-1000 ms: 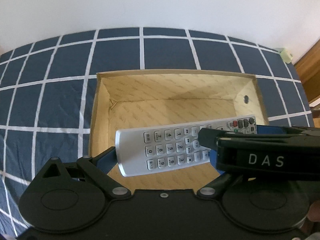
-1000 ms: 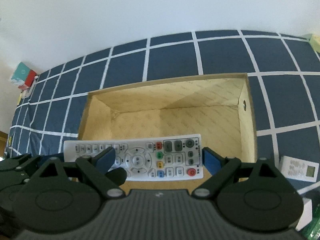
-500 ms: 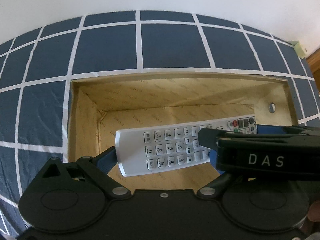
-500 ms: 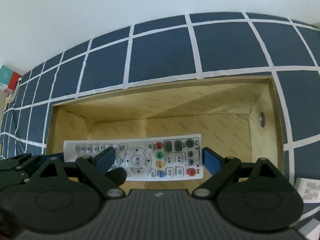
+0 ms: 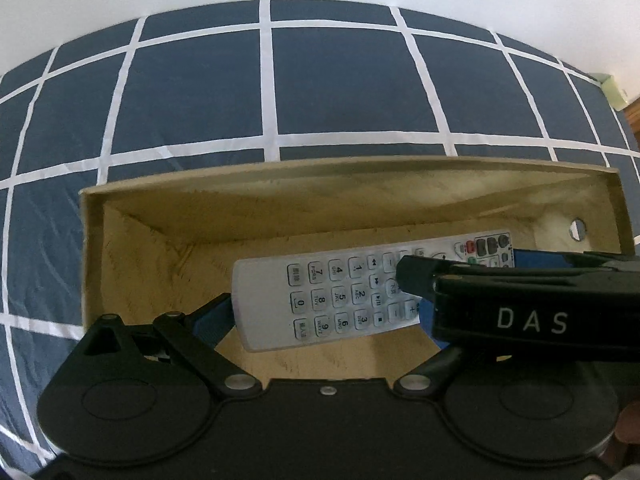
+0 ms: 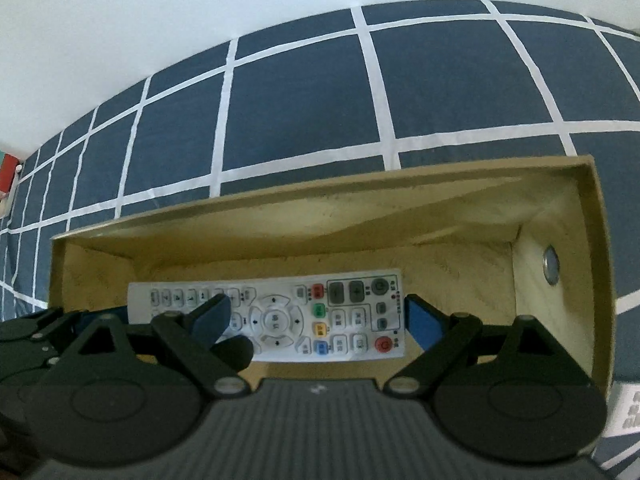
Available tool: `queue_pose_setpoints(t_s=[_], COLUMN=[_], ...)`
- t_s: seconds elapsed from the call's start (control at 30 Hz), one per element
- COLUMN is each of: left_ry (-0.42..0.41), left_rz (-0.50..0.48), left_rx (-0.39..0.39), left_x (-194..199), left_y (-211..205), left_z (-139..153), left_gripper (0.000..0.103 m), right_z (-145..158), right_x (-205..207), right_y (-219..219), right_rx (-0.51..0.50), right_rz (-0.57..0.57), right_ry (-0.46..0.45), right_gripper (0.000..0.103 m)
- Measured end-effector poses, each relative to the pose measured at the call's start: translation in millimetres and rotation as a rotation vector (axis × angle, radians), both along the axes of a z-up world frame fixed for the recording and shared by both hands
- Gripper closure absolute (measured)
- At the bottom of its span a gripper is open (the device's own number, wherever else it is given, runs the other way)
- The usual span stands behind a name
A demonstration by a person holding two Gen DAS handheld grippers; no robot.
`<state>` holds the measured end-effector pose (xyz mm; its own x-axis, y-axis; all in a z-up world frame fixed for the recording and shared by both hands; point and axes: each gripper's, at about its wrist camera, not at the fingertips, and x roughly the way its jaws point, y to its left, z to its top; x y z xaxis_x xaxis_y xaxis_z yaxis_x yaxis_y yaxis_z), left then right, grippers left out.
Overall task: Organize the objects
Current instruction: 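Lower the TV remote into the box and open the right gripper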
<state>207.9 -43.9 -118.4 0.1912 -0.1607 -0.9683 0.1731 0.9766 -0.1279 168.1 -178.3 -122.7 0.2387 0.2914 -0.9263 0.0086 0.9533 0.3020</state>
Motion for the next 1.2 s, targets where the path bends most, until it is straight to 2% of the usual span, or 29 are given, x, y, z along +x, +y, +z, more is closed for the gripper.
queue_pose_setpoints(t_s=[0.73,1.2], left_ry=[0.034,0.027], left_rz=[-0.022,-0.013], left_rx=[-0.019,-0.019], left_x=[25.0,19.0], left_y=[1.7,0.0], left_z=[-28.2,-17.5], left_gripper=[0.005,0.005], right_z=[-27.5,-19.0], right_x=[22.3,17.7], right_y=[5.1,5.6], right_rx=[-0.018,-0.023], right_rz=[-0.034,-0.039], right_ry=[0.033,0.018], right_gripper=[0.01,0.01])
